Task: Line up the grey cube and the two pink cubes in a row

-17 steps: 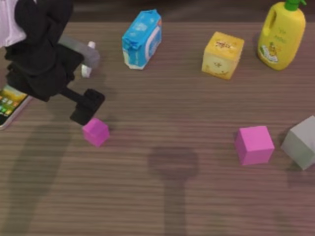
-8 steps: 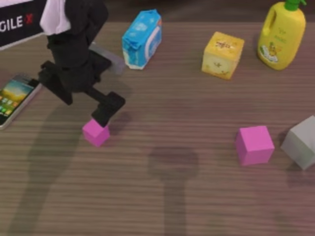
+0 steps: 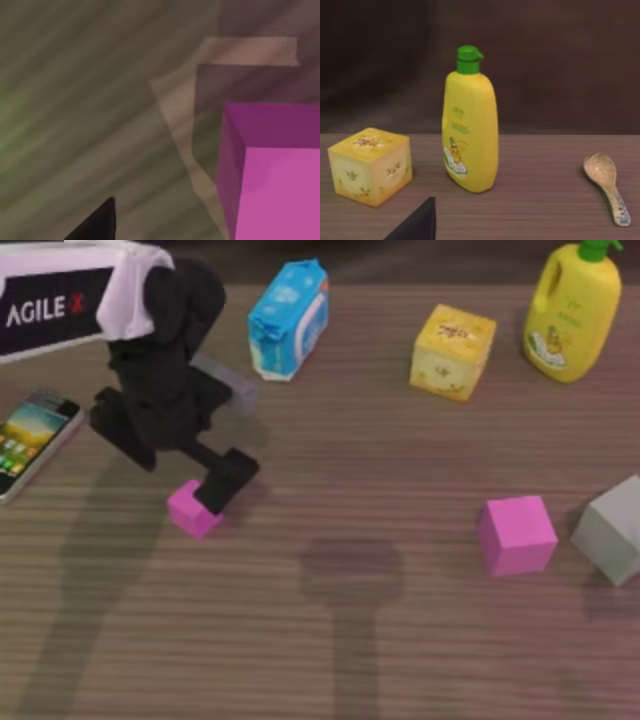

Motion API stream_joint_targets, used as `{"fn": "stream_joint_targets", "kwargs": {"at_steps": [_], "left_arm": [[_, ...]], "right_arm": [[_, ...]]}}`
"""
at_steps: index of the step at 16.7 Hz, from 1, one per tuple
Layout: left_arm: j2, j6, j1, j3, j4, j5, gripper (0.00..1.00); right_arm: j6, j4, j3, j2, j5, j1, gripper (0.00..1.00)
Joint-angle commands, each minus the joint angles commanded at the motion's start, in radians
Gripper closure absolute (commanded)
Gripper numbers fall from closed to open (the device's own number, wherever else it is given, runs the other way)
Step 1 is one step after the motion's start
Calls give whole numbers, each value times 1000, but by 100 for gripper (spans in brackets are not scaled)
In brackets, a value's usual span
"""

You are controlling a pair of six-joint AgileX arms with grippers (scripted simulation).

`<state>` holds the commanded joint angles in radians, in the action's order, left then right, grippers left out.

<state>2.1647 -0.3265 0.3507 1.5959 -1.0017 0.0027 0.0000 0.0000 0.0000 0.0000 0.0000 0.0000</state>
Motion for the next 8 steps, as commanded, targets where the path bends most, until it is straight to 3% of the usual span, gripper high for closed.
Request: {"fn": "stream_joint_targets", "kwargs": {"at_steps": [4,8], "left_arm": [[65,0,0,-87,159,1,0],[80,-1,1,-105,185,1,0]], "right_arm": [[0,0,0,0,0,0,0],[0,0,0,0,0,0,0]]}}
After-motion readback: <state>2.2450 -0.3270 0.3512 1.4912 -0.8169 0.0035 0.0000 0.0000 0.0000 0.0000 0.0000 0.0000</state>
